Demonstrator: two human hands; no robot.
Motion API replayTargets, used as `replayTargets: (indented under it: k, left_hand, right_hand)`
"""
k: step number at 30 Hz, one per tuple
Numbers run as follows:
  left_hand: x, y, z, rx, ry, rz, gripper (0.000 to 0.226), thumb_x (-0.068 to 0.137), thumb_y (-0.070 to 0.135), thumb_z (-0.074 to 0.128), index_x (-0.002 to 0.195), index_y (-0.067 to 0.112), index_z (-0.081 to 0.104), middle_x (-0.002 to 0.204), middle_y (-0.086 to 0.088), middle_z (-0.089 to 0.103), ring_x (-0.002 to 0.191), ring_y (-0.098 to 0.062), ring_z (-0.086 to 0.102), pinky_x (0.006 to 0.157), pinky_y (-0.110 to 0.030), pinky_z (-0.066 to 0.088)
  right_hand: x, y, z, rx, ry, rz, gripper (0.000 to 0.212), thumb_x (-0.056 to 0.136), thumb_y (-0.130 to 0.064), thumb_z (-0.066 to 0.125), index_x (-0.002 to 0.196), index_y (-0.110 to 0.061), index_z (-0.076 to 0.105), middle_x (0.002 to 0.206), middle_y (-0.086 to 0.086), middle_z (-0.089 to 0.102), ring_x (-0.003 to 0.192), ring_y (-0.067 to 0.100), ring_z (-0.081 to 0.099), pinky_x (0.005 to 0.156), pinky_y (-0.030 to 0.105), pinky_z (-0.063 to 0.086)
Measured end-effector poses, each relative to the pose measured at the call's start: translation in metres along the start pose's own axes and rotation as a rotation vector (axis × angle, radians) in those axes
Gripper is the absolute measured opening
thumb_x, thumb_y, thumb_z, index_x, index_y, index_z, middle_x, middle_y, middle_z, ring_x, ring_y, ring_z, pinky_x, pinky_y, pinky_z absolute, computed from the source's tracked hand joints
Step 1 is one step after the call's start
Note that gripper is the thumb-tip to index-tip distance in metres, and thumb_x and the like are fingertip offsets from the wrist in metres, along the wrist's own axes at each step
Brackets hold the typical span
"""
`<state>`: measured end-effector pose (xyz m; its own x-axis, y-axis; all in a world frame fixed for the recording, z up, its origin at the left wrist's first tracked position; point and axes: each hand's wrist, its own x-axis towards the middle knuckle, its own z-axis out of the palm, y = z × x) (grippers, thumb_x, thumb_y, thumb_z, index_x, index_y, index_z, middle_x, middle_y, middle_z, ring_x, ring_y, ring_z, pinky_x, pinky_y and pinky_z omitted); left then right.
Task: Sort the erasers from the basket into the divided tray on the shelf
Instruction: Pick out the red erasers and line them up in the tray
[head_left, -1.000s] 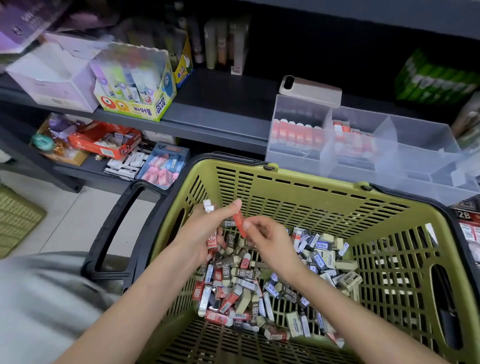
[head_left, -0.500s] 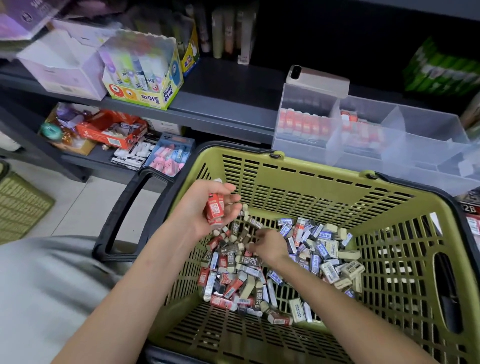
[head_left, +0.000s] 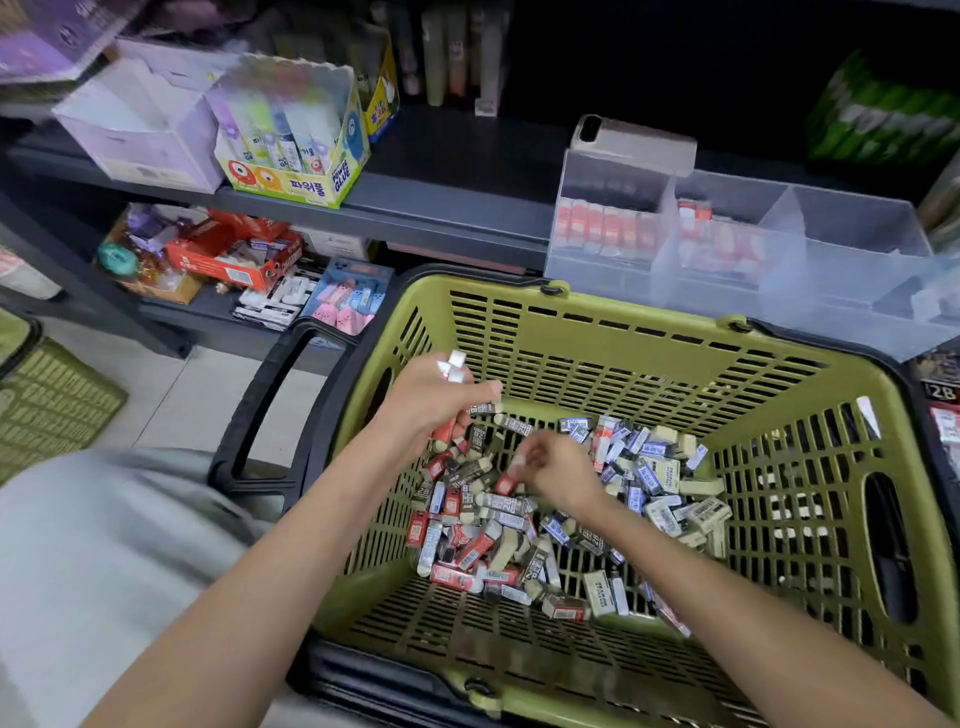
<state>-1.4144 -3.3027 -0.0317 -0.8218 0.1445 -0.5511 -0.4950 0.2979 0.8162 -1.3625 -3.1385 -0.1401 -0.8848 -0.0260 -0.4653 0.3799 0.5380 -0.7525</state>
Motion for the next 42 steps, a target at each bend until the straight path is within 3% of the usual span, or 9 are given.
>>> replayTargets:
  k: [3,6,11,13,15,18,20,36,42]
  left_hand:
    - [-0.004,-0.002,-0.001,0.213,-0.057,0.068,0.033,0.078,0.034,0.076,0.078,0.011,0.052,0.058,0.0,0.056,0.042,-0.005,0.051,0.037,-0.016,0.036]
    - [-0.015,0.001,-0.006,0.186,-0.337,-0.016,0.038,0.074,0.049,0.071,0.079,0.013,0.058,0.061,0.003,0.063,0.048,-0.007,0.054,0.043,-0.017,0.041]
    - [-0.03,-0.002,-0.015,-0.035,-0.494,-0.125,0.031,0.064,0.027,0.076,0.089,0.012,0.067,0.075,0.0,0.07,0.068,-0.01,0.066,0.056,-0.022,0.051]
    - [-0.034,-0.002,-0.019,-0.14,-0.416,-0.143,0.037,0.06,0.019,0.076,0.095,0.01,0.067,0.07,0.0,0.07,0.062,-0.01,0.067,0.053,-0.02,0.051]
    - [-0.036,-0.002,-0.025,-0.245,-0.367,-0.135,0.042,0.06,0.018,0.074,0.1,0.012,0.067,0.069,0.0,0.07,0.058,-0.01,0.066,0.052,-0.02,0.051]
    - [-0.038,0.001,-0.034,-0.383,-0.365,-0.053,0.037,0.064,0.017,0.071,0.101,0.013,0.067,0.067,0.001,0.068,0.057,-0.009,0.064,0.051,-0.02,0.051]
    - [-0.038,0.002,-0.037,-0.425,-0.361,-0.004,0.034,0.066,0.016,0.069,0.101,0.013,0.067,0.066,0.001,0.067,0.056,-0.01,0.063,0.05,-0.02,0.05]
    - [-0.029,-0.001,-0.03,-0.55,-0.274,-0.039,0.041,0.065,0.021,0.071,0.104,0.01,0.064,0.063,0.002,0.065,0.051,-0.01,0.06,0.05,-0.019,0.051]
    - [-0.026,-0.002,-0.013,-0.56,-0.32,-0.098,0.049,0.064,0.021,0.074,0.108,0.008,0.058,0.064,-0.001,0.066,0.058,-0.015,0.066,0.055,-0.026,0.056]
  right_hand:
    - [-0.017,-0.031,-0.028,0.419,-0.085,-0.086,0.016,0.078,-0.005,0.071,0.091,-0.006,0.062,0.088,0.01,0.068,0.074,0.016,0.062,0.071,0.026,0.051]
    - [-0.034,-0.059,-0.037,0.55,-0.228,-0.224,0.019,0.075,-0.003,0.072,0.092,-0.01,0.068,0.087,0.004,0.071,0.08,0.015,0.066,0.078,0.026,0.054]
    - [-0.05,-0.055,-0.013,0.638,-0.148,-0.336,0.028,0.081,-0.006,0.064,0.099,-0.027,0.069,0.084,-0.007,0.071,0.081,0.008,0.065,0.073,0.019,0.053]
    - [-0.049,-0.036,0.004,0.499,-0.141,-0.286,0.027,0.086,-0.011,0.061,0.109,-0.025,0.064,0.088,-0.009,0.068,0.084,0.004,0.062,0.08,0.025,0.052]
    - [-0.044,-0.011,0.021,0.047,-0.203,-0.284,0.019,0.086,-0.021,0.064,0.105,-0.024,0.066,0.096,-0.013,0.066,0.089,-0.002,0.059,0.088,0.031,0.047]
    - [-0.034,0.019,0.041,-0.644,-0.279,-0.515,0.04,0.083,-0.037,0.066,0.118,-0.019,0.062,0.111,-0.009,0.063,0.107,0.009,0.046,0.093,0.03,0.036]
    - [-0.028,0.027,0.05,-0.769,-0.215,-0.584,0.046,0.082,-0.041,0.064,0.122,-0.02,0.058,0.113,-0.009,0.061,0.11,0.013,0.04,0.09,0.027,0.03]
    - [-0.013,0.037,0.042,-0.933,-0.174,-0.793,0.048,0.079,-0.055,0.053,0.103,-0.014,0.058,0.09,-0.002,0.057,0.09,0.014,0.04,0.086,0.025,0.029]
    - [-0.035,0.007,0.002,-0.356,-0.032,-0.427,0.043,0.074,-0.055,0.064,0.096,-0.019,0.061,0.085,-0.009,0.061,0.08,0.005,0.056,0.088,0.026,0.044]
